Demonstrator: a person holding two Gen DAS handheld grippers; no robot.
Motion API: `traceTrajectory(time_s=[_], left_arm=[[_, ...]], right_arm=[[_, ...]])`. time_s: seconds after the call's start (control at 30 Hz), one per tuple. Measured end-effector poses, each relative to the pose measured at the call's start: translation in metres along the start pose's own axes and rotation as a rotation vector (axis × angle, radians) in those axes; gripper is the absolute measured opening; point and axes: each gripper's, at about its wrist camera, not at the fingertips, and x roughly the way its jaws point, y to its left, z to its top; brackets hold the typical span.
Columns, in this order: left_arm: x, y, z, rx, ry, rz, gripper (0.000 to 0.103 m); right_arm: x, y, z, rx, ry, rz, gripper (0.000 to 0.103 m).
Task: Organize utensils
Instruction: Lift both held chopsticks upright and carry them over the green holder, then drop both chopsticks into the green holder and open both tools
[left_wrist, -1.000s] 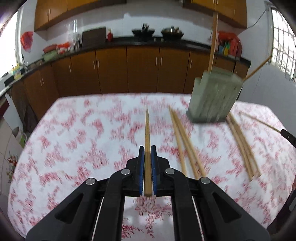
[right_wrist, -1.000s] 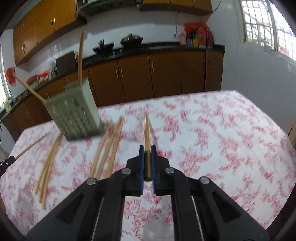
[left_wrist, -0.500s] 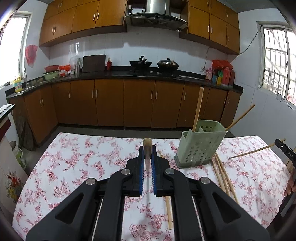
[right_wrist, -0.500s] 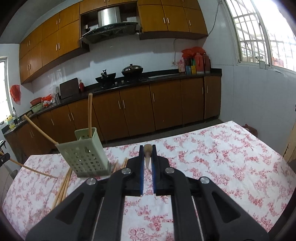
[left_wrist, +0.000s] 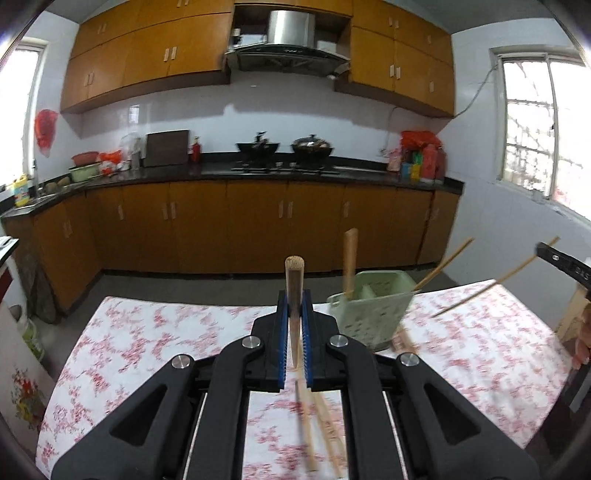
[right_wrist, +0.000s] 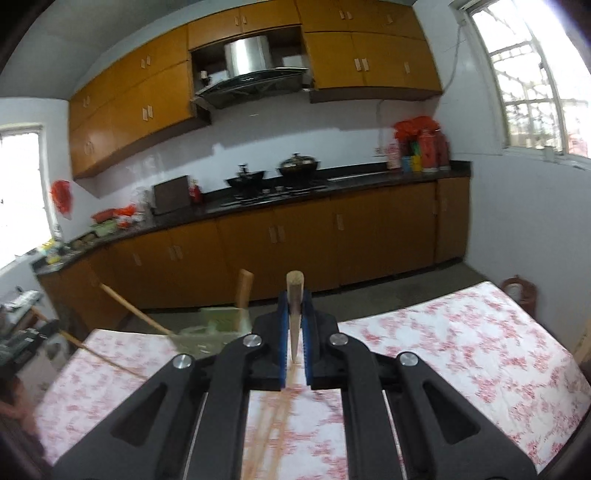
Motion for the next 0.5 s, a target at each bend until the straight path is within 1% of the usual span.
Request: traceTrajectory(time_s=[0.17, 0.27, 0.4, 0.5], left_arm=[[-0.012, -0.024, 0.018, 0.019, -0.023, -0.084, 0.007], [-0.015, -0.038, 0.031, 0.024, -0.053, -0.113, 0.007], [-0.013, -0.049, 0.051, 0.02, -0.114, -0.113, 0.007], [-0.005, -0.051, 0.064, -0.023, -0.142, -0.105, 0.007]], right_arm=[[-0.016, 0.016, 0.02, -0.019, 0.01, 0.092, 0.008], [-0.021, 0.025, 0.03, -0.014, 0.0, 0.15, 0.008], [-0.015, 0.034, 0.041, -0.012, -0.038, 0.163, 0.008], [-0.001, 0.041, 0.048, -0.016, -0.058, 0.156, 0.008]])
